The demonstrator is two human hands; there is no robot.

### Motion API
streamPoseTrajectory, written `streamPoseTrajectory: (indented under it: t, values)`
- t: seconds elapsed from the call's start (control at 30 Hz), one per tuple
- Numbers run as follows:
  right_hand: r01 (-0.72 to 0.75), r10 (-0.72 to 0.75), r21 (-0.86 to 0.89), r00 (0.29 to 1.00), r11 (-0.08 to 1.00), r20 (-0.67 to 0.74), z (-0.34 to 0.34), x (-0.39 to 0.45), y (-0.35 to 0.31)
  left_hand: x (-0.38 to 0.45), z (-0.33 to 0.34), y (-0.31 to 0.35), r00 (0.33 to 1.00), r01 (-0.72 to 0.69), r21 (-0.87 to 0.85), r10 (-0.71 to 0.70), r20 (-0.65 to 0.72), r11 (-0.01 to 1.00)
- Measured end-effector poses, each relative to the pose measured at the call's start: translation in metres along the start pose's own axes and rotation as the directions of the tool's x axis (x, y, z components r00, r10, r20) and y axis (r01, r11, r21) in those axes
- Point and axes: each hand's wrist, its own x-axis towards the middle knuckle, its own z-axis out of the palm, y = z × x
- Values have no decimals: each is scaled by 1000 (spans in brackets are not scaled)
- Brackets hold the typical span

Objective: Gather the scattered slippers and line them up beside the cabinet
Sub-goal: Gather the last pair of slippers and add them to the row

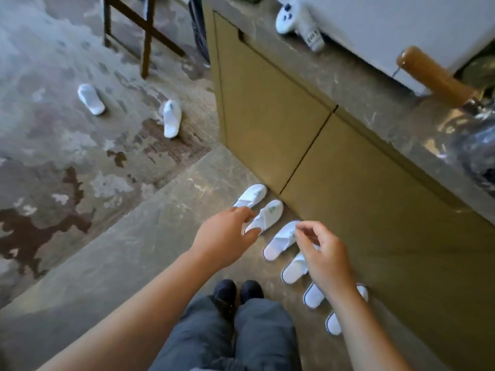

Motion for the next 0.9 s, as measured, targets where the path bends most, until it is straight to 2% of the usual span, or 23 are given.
streamPoseTrajectory:
  t: [0.1,0.23,0.37,0.5,0.57,0.67,0.9]
  values:
    - [67,-65,-12,988,998,138,18,9,-21,-19,-18,-18,984,123,-86,-133,-118,989]
    - [178,-167,-13,944,984,283,55,35,-60,-45,-38,-50,926,256,-225,-306,-222,940]
    - [330,-300,6,849,944,435,113,71,-117,-65,-64,-97,809,368,-405,-503,-304,837]
    - [445,-402,43,756,894,516,191,115,-174,-59,-90,-160,684,422,-525,-640,-351,739]
    - [476,-431,60,727,878,535,233,135,-197,-48,-110,-195,658,421,-546,-658,-367,725]
    - [476,-420,54,711,878,564,289,163,-232,-25,-158,-248,660,403,-540,-643,-388,739]
    - [403,-326,-17,765,915,556,362,226,-289,51,-303,-337,701,341,-444,-539,-466,828]
